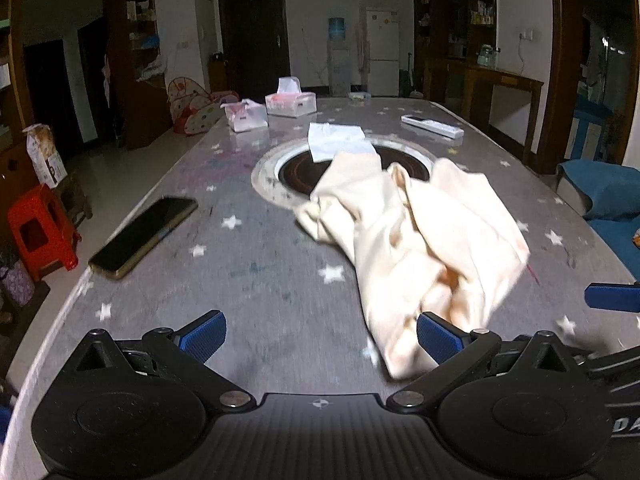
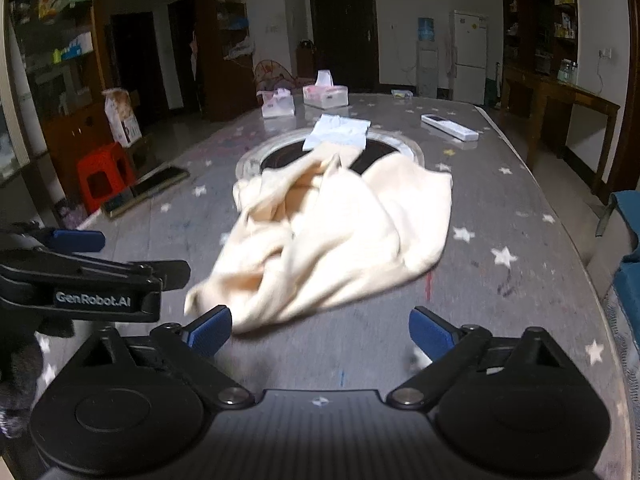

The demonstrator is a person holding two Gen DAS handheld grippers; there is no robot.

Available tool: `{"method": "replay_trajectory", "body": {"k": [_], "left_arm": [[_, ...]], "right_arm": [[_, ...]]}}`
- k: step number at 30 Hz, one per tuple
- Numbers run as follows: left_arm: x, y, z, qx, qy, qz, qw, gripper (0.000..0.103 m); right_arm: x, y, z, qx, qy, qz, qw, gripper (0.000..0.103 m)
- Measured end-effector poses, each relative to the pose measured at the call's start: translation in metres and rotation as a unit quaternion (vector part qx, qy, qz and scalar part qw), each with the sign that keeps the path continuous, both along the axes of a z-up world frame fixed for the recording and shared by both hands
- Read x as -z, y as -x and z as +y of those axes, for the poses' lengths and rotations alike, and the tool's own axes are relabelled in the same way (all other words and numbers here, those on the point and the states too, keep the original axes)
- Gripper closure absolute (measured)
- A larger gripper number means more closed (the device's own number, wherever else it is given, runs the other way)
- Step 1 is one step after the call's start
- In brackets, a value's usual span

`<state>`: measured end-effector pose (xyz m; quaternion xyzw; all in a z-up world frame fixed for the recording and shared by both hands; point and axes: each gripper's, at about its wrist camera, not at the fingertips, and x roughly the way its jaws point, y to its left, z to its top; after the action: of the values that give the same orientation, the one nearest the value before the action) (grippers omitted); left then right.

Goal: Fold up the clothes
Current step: 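Grasp the sweatshirt fabric with the left gripper while the right gripper grasps nearby fabric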

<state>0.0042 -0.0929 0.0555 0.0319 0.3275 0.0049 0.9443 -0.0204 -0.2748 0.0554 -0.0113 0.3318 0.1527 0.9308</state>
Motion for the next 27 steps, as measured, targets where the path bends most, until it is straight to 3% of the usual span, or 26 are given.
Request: {"method": "replay_trajectory", "body": {"k": [6, 10, 12, 15, 16, 19, 20, 23, 27], "left_arm": [[-0.006, -0.030, -0.002, 0.009, -0.001, -0.011, 0.9999, 0.001], [-0.004, -0.051, -0.011, 0.030, -0.011, -0.009, 0.9994, 0.012], [-0.001, -0.062, -0.015, 0.038, -0.015, -0.005, 0.9992, 0.017], [0.004, -0.079, -0.020, 0.050, -0.007, 0.010, 0.9987, 0.028], [0.006, -0.084, -0.021, 0.054, -0.003, 0.015, 0.9984, 0.036], [0.017, -0.098, -0.021, 0.060, 0.008, 0.041, 0.9973, 0.067], [0.019, -0.099, -0.019, 0.061, 0.012, 0.045, 0.9970, 0.083], [0.024, -0.098, -0.012, 0.062, 0.021, 0.046, 0.9968, 0.094], [0.016, -0.085, 0.004, 0.045, 0.041, 0.031, 0.9977, 0.096]], "right_arm": [[-0.006, -0.032, 0.001, 0.004, -0.004, 0.003, 1.000, 0.026], [-0.002, -0.054, 0.006, 0.001, -0.006, 0.011, 1.000, 0.040], [0.000, -0.061, 0.008, -0.001, -0.009, 0.016, 1.000, 0.043], [0.002, -0.069, 0.015, -0.015, -0.011, 0.020, 1.000, 0.047], [0.004, -0.071, 0.018, -0.019, -0.011, 0.023, 1.000, 0.050], [0.012, -0.079, 0.025, -0.026, -0.011, 0.033, 0.999, 0.058], [0.014, -0.081, 0.026, -0.027, -0.012, 0.037, 0.999, 0.061], [0.020, -0.085, 0.025, -0.026, -0.016, 0.044, 0.999, 0.076], [0.020, -0.080, 0.016, -0.022, -0.021, 0.037, 0.999, 0.095]]}}
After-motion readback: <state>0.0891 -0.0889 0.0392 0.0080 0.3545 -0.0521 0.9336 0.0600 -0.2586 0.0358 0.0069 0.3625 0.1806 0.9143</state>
